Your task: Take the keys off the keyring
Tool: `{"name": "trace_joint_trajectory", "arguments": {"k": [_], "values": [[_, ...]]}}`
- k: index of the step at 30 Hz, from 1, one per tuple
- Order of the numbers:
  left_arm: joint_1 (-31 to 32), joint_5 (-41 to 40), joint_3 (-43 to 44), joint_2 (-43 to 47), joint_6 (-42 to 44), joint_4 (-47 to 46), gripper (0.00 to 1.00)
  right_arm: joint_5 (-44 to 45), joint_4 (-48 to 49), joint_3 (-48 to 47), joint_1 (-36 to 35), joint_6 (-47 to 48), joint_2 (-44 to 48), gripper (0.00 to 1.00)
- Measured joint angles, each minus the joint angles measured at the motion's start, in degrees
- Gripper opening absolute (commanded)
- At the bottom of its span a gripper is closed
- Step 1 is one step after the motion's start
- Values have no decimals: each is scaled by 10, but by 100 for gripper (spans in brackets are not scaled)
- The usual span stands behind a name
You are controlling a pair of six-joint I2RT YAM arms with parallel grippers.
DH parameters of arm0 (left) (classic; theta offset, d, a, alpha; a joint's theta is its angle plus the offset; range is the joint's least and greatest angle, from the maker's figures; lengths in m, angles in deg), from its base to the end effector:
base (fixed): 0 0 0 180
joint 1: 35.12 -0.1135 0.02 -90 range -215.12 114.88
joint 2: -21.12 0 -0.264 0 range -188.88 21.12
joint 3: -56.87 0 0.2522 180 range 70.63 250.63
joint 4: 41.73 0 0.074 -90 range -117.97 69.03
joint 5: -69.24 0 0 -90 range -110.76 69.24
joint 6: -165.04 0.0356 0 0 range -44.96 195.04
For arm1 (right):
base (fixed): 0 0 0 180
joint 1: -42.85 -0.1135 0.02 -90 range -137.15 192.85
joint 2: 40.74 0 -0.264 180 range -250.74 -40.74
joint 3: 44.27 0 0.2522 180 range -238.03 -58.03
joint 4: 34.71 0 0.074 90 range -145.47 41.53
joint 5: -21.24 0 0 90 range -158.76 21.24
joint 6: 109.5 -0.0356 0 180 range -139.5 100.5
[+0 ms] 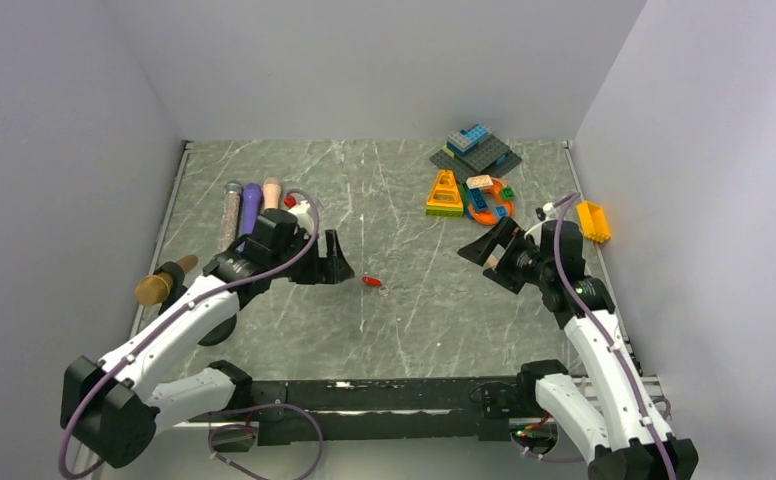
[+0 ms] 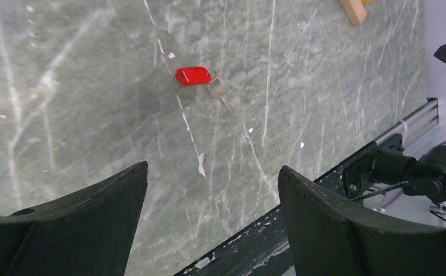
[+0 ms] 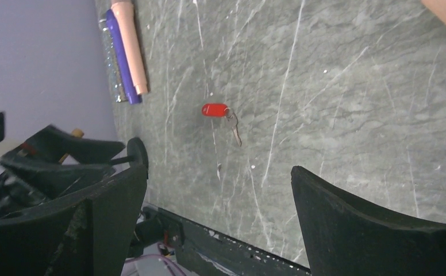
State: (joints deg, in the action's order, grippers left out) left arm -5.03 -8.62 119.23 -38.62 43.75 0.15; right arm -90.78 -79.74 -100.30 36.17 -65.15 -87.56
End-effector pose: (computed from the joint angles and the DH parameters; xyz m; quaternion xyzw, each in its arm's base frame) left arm 0.1893 -0.1184 0.2842 0.0359 0.8989 -0.2996 0.3176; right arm 0.1723 0.0336 0.2838 0.2095 0.8529 0.3497 0.3262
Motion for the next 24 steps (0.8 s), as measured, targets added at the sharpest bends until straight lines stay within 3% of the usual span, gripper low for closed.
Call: {"name": "trace_joint_trajectory", "arguments": {"k": [10, 24], "values": [[7, 78, -47, -111, -51, -95, 80, -17, -21, 25, 0, -17, 66, 100], [7, 105, -56, -224, -111, -202, 75, -21, -56, 47, 0, -45, 123, 100]]}}
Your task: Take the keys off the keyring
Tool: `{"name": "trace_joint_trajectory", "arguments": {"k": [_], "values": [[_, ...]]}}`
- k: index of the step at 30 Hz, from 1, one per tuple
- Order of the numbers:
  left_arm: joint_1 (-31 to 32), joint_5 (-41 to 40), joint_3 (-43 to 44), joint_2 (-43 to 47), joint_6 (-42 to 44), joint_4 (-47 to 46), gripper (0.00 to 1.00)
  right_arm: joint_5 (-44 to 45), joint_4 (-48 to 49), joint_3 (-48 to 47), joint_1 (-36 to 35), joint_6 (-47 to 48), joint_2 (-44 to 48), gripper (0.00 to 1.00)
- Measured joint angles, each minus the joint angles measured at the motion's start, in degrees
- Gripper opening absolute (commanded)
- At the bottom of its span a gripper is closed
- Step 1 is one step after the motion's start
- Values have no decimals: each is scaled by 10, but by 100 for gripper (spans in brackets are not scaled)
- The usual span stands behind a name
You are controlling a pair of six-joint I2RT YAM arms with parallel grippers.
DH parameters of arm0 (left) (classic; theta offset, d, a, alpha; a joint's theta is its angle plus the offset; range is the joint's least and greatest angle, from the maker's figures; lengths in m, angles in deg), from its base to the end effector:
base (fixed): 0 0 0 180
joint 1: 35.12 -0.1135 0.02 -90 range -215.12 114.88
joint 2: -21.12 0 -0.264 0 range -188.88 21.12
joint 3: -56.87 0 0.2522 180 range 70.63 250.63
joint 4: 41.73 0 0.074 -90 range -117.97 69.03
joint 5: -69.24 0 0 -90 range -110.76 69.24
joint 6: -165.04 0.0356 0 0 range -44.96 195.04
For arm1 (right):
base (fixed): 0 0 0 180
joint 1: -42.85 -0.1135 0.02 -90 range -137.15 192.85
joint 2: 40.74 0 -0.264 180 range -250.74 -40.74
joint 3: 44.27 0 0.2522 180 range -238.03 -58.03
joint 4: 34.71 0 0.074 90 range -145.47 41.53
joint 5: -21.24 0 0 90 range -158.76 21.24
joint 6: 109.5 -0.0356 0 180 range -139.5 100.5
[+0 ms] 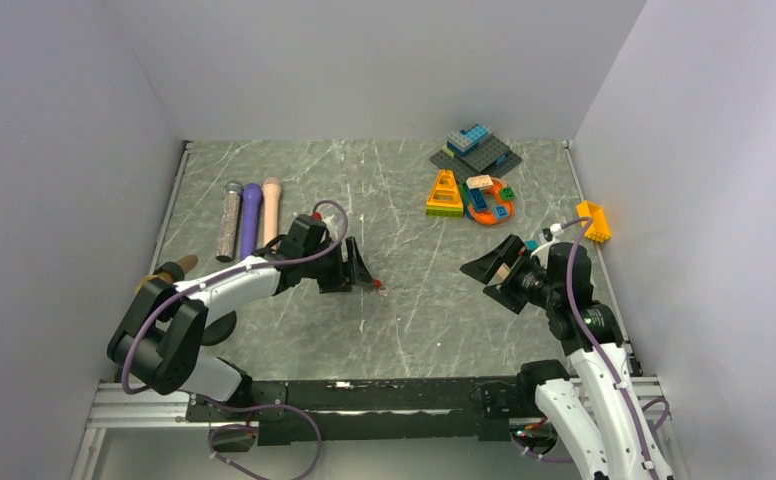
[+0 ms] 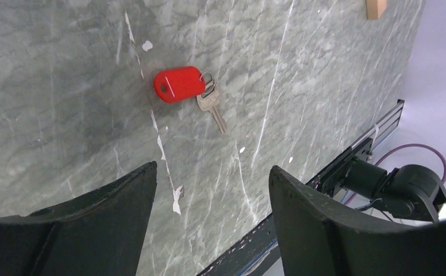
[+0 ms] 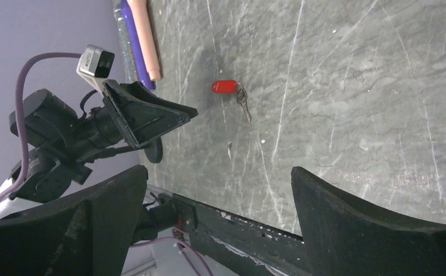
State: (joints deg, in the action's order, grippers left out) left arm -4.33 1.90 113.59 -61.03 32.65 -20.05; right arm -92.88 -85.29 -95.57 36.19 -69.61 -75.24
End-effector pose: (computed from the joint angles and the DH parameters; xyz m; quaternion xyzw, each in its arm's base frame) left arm 0.2373 -0.1574 0.1884 -0.0208 0.9152 -0.3605 0.1788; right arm 0.1298 0.0298 0.2767 0.2278 0.8377 0.3812 0.3178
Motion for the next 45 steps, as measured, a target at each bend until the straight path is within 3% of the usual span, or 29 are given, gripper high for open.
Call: {"name": "trace_joint_trajectory", "arguments": {"k": [13, 25, 28, 32, 35, 45], "values": [[0, -17, -19, -63, -39, -81, 56, -37, 31, 17, 0, -50, -11, 100], [-1, -9, -10, -126, -54, -133, 48, -45, 35, 16, 0, -50, -32, 100], [-1, -8, -7, -134, -54, -144, 38, -48, 35, 15, 0, -48, -44, 100], [-1, -8, 3, -155, -54, -151, 13, -49, 35, 8, 0, -43, -65, 100], [-1, -3, 6, -165, -56, -158, 2, -50, 37, 3, 0, -40, -73, 100], [-1, 6, 17, -162, -49, -165, 0, -50, 42, -2, 0, -39, -77, 100]]}}
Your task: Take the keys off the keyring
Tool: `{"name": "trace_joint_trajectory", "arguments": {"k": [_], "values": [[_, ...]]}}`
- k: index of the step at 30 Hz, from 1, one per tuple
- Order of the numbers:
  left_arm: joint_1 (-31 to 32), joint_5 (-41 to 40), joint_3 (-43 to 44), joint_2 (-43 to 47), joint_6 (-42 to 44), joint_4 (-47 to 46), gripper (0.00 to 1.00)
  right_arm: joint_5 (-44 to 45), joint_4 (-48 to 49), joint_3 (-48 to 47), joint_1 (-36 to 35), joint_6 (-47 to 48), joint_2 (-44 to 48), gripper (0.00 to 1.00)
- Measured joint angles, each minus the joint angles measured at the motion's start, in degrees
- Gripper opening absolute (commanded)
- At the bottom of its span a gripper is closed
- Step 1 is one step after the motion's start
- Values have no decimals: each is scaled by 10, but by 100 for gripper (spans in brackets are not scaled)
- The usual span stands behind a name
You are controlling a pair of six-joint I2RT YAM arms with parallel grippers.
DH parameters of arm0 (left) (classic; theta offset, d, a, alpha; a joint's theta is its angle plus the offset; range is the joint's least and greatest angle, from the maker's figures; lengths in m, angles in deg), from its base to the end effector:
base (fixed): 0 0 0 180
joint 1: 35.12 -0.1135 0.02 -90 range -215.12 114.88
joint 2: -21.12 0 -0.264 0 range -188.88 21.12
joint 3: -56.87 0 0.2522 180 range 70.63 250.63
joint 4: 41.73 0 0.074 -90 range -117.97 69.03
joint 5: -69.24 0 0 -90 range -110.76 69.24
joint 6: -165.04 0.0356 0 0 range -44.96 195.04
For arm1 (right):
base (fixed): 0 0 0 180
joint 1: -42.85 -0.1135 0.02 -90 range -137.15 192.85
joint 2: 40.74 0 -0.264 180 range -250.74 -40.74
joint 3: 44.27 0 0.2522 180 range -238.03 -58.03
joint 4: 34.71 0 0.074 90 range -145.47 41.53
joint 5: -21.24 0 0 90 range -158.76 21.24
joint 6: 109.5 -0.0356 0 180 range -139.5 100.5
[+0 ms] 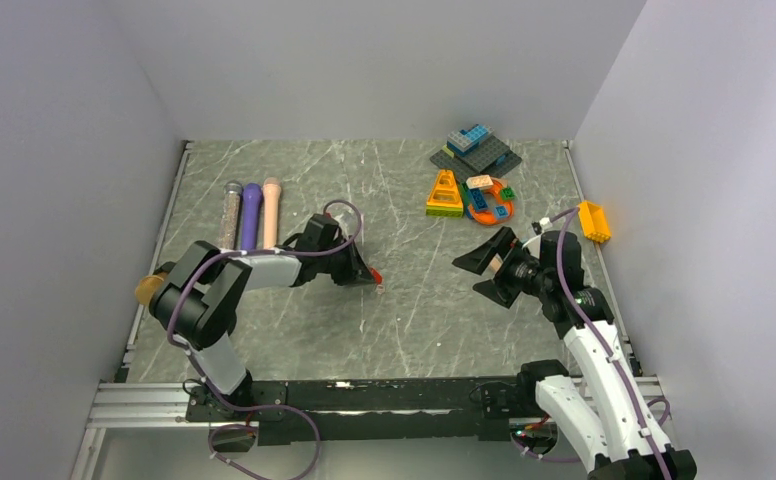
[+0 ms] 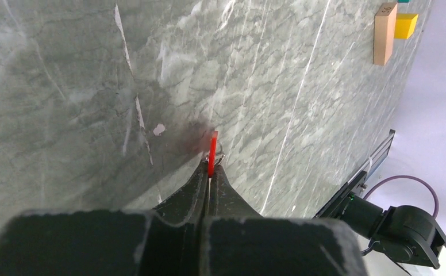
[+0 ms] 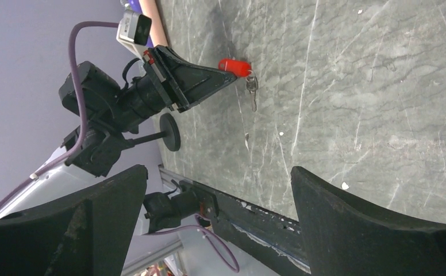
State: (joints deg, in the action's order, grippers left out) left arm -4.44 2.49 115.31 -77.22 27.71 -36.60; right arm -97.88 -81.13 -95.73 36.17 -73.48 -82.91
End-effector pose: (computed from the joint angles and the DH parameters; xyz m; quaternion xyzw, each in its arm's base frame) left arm 0.2742 -0.1790 0.1374 -0.0548 0.9066 -0.3805 0.1739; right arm 0.1539 0.0355 0.2680 0.2452 0.8388 0.4119 0.2582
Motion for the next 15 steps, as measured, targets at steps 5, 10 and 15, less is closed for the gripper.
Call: {"name": "trace_joint_trajectory", "arguments": {"k": [5, 10, 15], "values": [[0, -2, 0, 28, 11, 14, 0, 0, 5, 0, 0, 0, 8, 100], [0, -7, 0, 77, 17, 31, 0, -6, 22, 1, 0, 0, 11, 100], [0, -23, 23, 115, 13, 87, 0, -16, 64, 14, 0, -11, 30, 100]]}}
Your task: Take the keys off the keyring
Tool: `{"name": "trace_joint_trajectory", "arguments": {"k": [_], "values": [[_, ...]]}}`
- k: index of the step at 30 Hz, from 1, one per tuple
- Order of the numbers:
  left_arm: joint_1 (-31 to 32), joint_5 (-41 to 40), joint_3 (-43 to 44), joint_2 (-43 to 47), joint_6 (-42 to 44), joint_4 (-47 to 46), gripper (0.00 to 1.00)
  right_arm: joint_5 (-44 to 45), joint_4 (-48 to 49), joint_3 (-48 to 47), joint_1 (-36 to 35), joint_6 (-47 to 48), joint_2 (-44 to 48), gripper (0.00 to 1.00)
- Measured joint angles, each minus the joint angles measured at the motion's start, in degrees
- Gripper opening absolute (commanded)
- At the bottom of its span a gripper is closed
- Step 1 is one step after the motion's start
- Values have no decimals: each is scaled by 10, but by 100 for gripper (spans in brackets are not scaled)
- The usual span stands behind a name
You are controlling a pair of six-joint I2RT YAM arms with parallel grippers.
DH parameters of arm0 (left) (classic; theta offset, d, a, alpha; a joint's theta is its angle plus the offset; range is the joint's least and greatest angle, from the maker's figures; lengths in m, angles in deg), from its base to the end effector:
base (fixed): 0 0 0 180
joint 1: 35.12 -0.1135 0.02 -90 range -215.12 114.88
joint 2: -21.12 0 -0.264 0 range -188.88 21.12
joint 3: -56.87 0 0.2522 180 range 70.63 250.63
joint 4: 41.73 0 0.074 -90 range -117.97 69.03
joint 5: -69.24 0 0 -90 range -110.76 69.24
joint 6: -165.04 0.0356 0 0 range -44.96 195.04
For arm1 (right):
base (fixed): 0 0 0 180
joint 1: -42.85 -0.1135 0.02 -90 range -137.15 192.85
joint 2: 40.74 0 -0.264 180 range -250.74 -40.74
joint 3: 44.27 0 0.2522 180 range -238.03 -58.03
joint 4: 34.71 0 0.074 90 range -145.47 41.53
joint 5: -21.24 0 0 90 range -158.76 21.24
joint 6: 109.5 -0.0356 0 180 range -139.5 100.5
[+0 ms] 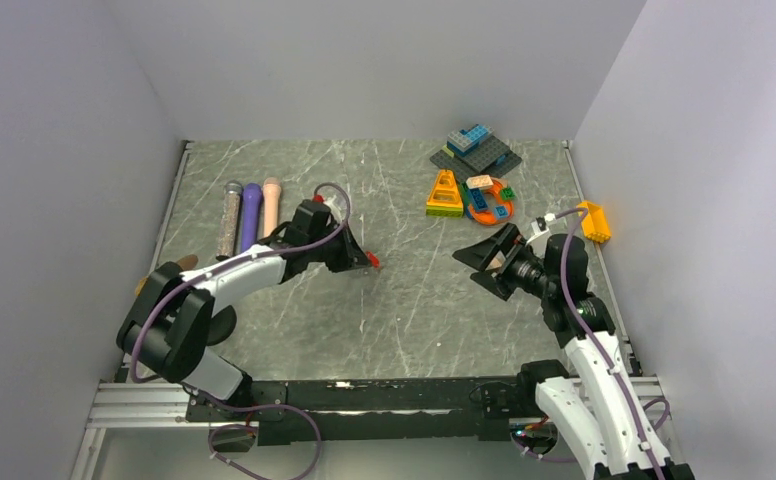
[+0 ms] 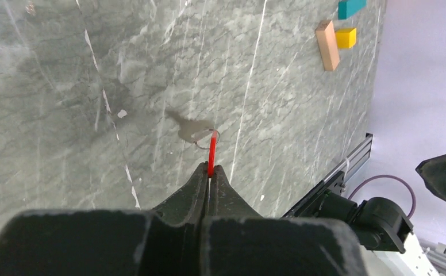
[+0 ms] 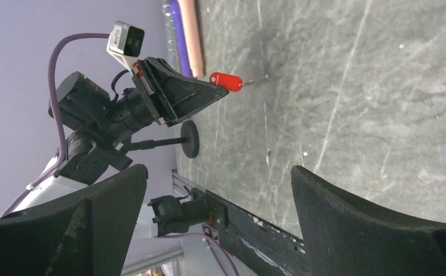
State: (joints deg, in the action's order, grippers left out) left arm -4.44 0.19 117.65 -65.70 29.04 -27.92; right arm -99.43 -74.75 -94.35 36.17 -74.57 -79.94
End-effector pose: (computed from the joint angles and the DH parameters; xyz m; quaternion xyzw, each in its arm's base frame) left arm 0.2638 -0.1713 0.1977 -0.0424 0.8930 -0.3877 0.2247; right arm 0.1513 0.0360 0.2770 0.2187 0.8135 0.4463 0.3021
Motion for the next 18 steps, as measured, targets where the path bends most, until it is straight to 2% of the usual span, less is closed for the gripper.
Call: {"name": "trace_joint_trajectory", "arguments": {"k": [9, 14, 18], "values": [[0, -41, 94, 82, -45, 148, 0, -6, 168, 45, -3, -51, 43, 100], [0, -50, 163, 118, -83, 225, 0, -9, 275, 39, -34, -52, 7, 100], [0, -58, 242, 129, -110, 281, 0, -10, 342, -2, -74, -39, -52, 100]]}}
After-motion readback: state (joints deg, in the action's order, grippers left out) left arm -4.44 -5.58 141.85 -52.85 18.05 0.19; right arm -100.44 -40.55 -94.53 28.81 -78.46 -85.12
